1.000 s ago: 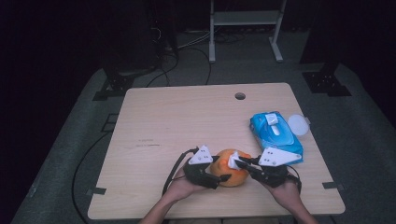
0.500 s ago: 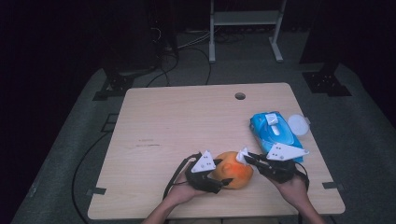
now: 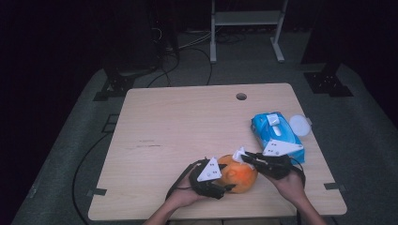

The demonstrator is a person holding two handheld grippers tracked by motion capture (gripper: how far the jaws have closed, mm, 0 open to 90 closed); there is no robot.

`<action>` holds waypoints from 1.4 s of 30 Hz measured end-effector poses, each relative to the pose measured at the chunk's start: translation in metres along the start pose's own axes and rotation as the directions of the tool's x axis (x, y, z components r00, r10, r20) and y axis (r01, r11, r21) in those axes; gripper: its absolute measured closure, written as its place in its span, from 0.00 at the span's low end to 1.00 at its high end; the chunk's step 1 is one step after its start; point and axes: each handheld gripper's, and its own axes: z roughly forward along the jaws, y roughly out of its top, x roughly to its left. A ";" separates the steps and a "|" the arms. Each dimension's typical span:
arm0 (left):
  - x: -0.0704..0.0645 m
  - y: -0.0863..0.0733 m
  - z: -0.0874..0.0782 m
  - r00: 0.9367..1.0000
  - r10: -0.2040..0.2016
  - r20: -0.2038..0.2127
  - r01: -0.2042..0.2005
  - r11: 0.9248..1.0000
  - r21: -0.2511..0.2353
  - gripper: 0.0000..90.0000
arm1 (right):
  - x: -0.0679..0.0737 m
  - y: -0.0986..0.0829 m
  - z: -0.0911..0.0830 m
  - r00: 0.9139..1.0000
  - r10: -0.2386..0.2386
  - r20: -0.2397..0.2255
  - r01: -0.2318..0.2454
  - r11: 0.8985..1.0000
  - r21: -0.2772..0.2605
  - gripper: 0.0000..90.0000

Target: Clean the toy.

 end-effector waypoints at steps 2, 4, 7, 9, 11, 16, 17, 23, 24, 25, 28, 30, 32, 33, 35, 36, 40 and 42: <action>0.004 -0.002 -0.001 0.999 -0.032 0.003 0.032 0.999 -0.013 0.38 | -0.007 -0.010 -0.009 0.999 0.033 0.019 -0.033 0.999 0.001 0.92; 0.008 -0.003 -0.002 0.999 -0.054 0.007 0.054 0.998 -0.021 0.38 | -0.011 -0.018 -0.017 0.998 0.055 0.029 -0.055 0.998 -0.004 0.92; 0.010 -0.003 -0.001 0.997 -0.079 0.007 0.080 0.996 -0.034 0.37 | -0.012 -0.025 -0.028 0.997 0.068 0.036 -0.067 0.998 -0.016 0.92; 0.012 -0.003 -0.001 0.995 -0.099 0.008 0.099 0.994 -0.039 0.37 | -0.012 -0.027 -0.034 0.997 0.074 0.034 -0.073 0.997 -0.025 0.92; 0.013 -0.003 -0.001 0.994 -0.108 0.011 0.109 0.993 -0.044 0.37 | -0.012 -0.028 -0.036 0.997 0.074 0.033 -0.073 0.997 -0.026 0.92; 0.017 -0.003 -0.001 0.988 -0.151 0.008 0.151 0.987 -0.056 0.37 | -0.005 -0.025 -0.036 0.998 0.053 0.023 -0.052 0.998 -0.033 0.92; 0.018 -0.003 -0.001 0.988 -0.156 0.006 0.156 0.986 -0.054 0.37 | -0.002 -0.022 -0.035 0.999 0.046 0.020 -0.045 0.998 -0.033 0.92; 0.018 0.000 0.001 0.983 -0.183 -0.009 0.182 0.982 -0.050 0.36 | 0.014 -0.010 -0.022 1.000 -0.005 -0.020 0.005 0.999 -0.037 0.93; 0.018 0.000 0.001 0.982 -0.187 -0.013 0.186 0.981 -0.049 0.35 | 0.016 -0.009 -0.020 1.000 -0.012 -0.022 0.011 0.999 -0.036 0.93; 0.018 0.000 0.001 0.982 -0.187 -0.014 0.186 0.981 -0.049 0.35 | 0.019 -0.007 -0.018 0.999 -0.019 -0.029 0.018 0.999 -0.037 0.93; 0.018 0.000 0.002 0.981 -0.193 -0.020 0.191 0.980 -0.051 0.35 | 0.029 0.001 -0.013 0.998 -0.035 -0.060 0.032 0.998 -0.058 0.93; 0.016 0.001 0.003 0.982 -0.186 -0.024 0.185 0.982 -0.046 0.34 | 0.035 0.006 -0.010 0.996 -0.051 -0.077 0.045 0.997 -0.068 0.93; 0.015 0.002 0.004 0.984 -0.176 -0.026 0.175 0.984 -0.041 0.34 | 0.042 0.011 -0.005 0.993 -0.064 -0.104 0.056 0.996 -0.072 0.93; 0.014 0.003 0.005 0.985 -0.171 -0.028 0.169 0.985 -0.039 0.33 | 0.046 0.015 -0.001 0.990 -0.076 -0.119 0.067 0.995 -0.074 0.93; 0.012 0.004 0.006 0.986 -0.162 -0.031 0.161 0.986 -0.038 0.33 | 0.053 0.020 0.006 0.984 -0.107 -0.139 0.099 0.993 -0.067 0.93; 0.012 0.004 0.006 0.987 -0.160 -0.035 0.158 0.987 -0.038 0.33 | 0.056 0.022 0.009 0.983 -0.121 -0.139 0.114 0.992 -0.058 0.93; 0.016 0.001 0.003 0.982 -0.188 -0.026 0.186 0.981 -0.051 0.34 | 0.056 0.026 0.012 0.984 -0.150 -0.096 0.146 0.988 -0.047 0.93; 0.017 -0.001 0.003 0.981 -0.191 -0.018 0.190 0.980 -0.053 0.34 | 0.050 0.025 0.006 0.988 -0.139 -0.065 0.135 0.989 -0.059 0.93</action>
